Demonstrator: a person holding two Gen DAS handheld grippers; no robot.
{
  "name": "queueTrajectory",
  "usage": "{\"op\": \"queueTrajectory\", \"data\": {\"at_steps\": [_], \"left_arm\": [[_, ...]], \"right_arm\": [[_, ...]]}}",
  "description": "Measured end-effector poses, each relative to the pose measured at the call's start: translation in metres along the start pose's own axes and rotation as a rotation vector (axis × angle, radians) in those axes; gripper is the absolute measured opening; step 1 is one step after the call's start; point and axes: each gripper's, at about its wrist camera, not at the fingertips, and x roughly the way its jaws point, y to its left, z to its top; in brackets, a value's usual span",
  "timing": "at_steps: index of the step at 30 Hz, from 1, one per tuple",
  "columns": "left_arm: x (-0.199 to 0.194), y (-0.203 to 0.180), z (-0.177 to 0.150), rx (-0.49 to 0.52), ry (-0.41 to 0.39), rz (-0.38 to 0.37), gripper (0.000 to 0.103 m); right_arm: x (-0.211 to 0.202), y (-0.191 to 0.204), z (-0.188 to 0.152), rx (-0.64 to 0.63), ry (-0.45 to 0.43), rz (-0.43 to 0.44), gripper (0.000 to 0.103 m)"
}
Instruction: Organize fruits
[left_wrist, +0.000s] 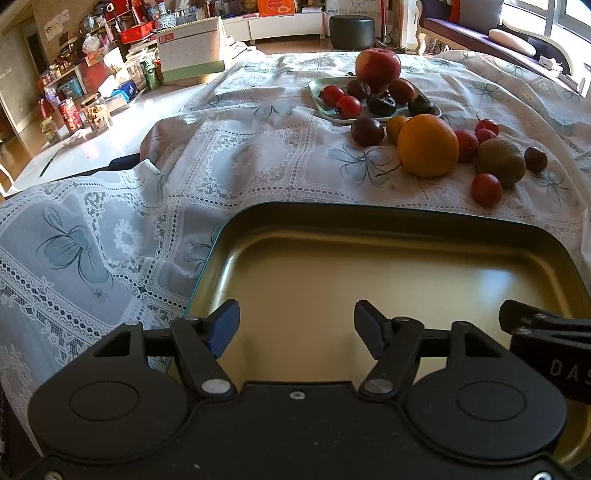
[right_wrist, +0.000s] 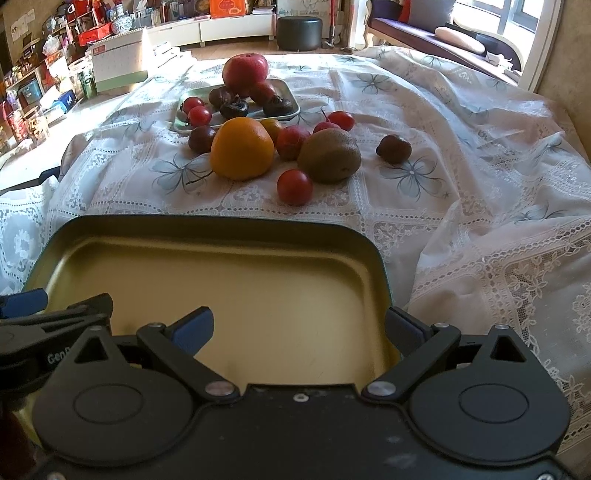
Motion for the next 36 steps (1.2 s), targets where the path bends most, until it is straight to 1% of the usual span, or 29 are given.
{"op": "queueTrajectory", "data": {"at_steps": [36], "left_arm": [[0.0047, -0.0040, -0.0048, 0.003, 0.006, 0.000, 0.070]], "right_arm": [[0.0038, 0.0023, -0.0013, -0.004, 0.024, 0.018, 0.103]]}}
